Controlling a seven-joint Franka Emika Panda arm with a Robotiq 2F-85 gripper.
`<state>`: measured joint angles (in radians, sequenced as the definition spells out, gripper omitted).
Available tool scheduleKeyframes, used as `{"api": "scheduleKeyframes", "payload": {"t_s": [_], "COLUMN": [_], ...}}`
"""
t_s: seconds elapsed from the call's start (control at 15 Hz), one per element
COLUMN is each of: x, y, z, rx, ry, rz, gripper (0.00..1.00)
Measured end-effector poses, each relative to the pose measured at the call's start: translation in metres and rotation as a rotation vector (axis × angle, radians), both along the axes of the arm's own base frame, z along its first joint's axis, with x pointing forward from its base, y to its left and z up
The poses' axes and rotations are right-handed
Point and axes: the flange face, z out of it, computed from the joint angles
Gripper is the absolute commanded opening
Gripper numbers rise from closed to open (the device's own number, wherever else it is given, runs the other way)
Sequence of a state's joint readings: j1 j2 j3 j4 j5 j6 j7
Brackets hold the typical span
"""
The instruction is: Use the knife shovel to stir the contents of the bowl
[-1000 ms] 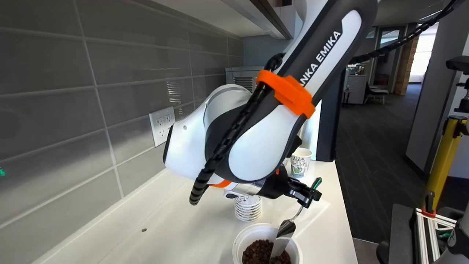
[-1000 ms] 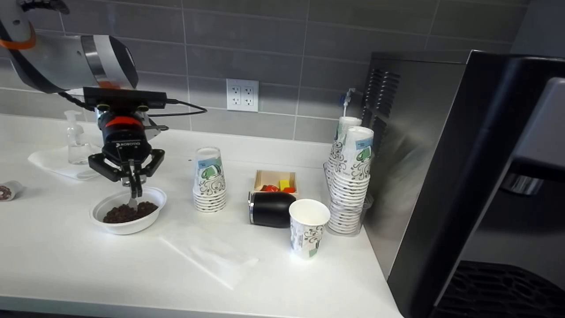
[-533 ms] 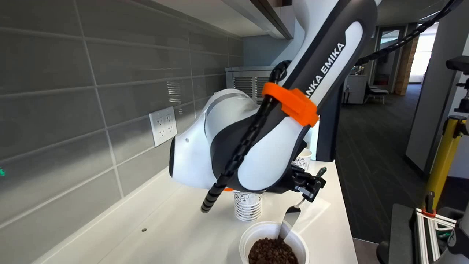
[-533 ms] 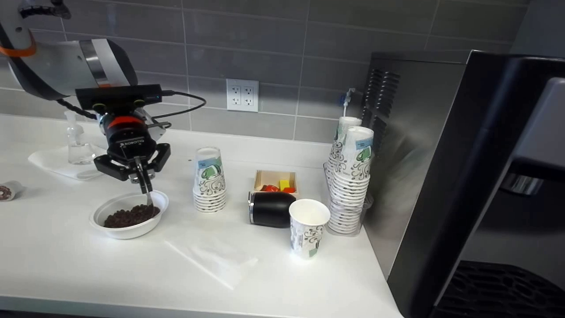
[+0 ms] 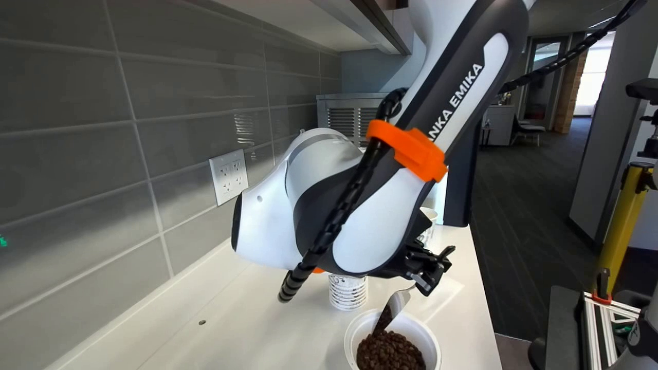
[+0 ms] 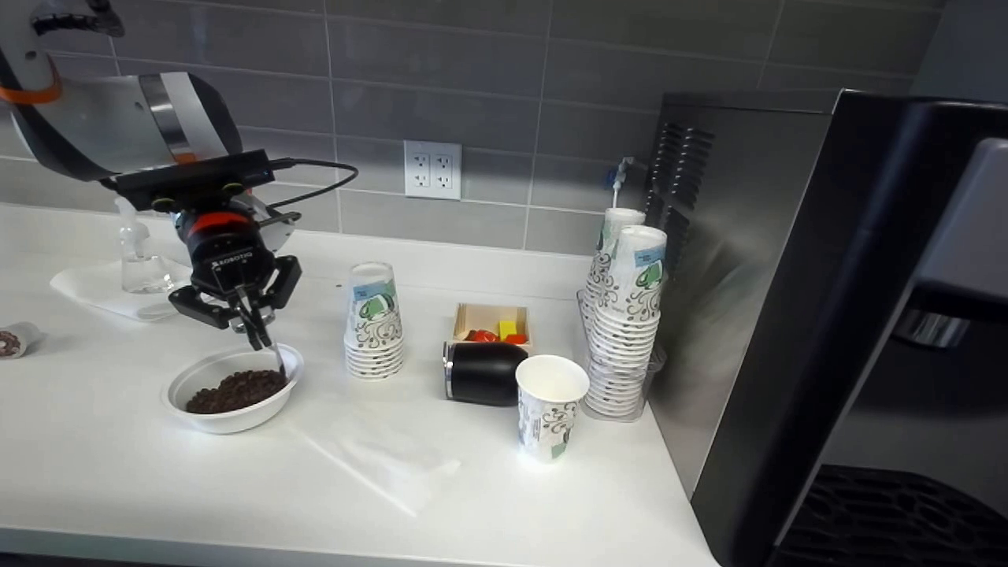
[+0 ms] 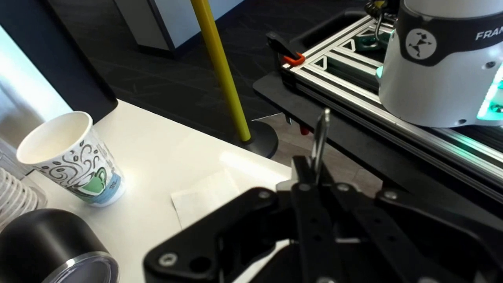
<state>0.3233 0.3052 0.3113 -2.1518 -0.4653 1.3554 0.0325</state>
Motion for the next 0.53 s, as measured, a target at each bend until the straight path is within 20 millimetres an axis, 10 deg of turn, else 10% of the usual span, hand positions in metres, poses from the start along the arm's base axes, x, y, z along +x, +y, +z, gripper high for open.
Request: {"api": "scheduleKeyframes", "payload": {"t_s": [0.53], "x": [-0.0007], "y": [0.0094], "z": [-0.0027], "rx": [0.121], "ry": [0.118], "rz": [0.073], "gripper": [0.01]}}
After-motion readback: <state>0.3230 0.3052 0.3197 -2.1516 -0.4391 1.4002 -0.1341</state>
